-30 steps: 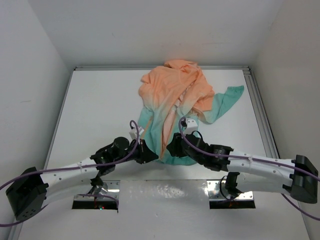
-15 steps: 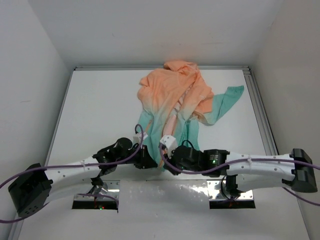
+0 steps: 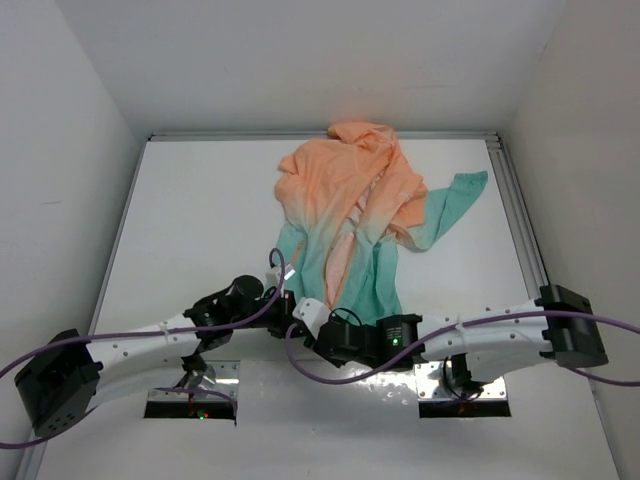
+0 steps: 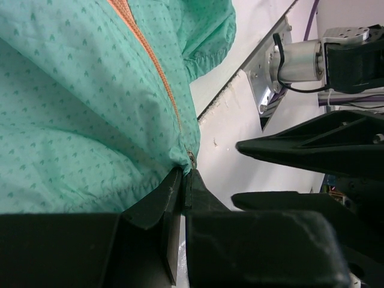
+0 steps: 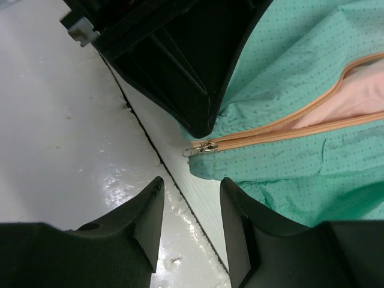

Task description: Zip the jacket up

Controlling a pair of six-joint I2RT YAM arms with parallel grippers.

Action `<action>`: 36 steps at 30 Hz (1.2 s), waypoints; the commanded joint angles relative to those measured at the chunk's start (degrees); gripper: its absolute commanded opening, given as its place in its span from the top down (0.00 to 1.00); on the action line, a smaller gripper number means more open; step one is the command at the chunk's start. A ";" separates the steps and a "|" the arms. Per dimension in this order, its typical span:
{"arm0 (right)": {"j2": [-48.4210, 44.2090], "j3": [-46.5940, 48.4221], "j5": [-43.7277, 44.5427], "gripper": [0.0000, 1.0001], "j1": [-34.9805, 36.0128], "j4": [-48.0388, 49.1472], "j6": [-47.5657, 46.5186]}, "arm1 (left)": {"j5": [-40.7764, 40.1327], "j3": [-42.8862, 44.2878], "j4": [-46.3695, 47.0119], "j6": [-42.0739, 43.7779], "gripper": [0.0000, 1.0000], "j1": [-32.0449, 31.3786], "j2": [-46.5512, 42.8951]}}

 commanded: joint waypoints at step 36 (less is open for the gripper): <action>8.26 4.61 16.00 0.89 2.86 2.03 5.47 | 0.54 -0.56 2.00 -1.92 1.00 -0.65 -2.89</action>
